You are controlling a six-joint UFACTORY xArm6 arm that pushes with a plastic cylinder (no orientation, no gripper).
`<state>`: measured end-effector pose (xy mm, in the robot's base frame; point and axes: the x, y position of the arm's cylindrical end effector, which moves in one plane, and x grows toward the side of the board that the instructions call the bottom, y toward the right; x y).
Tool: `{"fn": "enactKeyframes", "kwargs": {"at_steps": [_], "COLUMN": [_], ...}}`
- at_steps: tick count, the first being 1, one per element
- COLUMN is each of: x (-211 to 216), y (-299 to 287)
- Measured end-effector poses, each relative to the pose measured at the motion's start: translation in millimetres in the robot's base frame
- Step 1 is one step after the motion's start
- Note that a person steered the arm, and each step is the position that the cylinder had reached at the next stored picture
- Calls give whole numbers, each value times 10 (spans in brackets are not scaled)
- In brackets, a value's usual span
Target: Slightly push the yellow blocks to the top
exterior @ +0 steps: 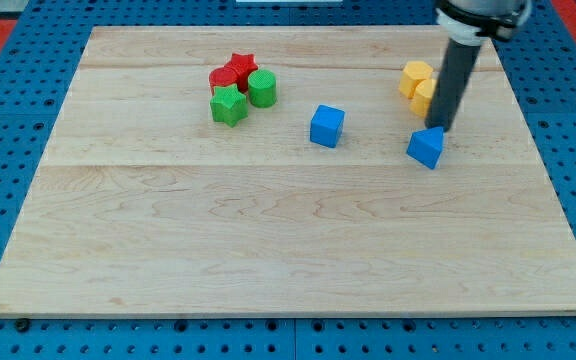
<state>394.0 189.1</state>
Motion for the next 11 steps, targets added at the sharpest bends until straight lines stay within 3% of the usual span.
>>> {"fn": "enactKeyframes", "kwargs": {"at_steps": [1,2,4,5,6,7,9,11], "x": [13,-310,-379,-300,8,-55,-435,-4], "y": [323,348,-157,96,-296,-695,-364,-55]}}
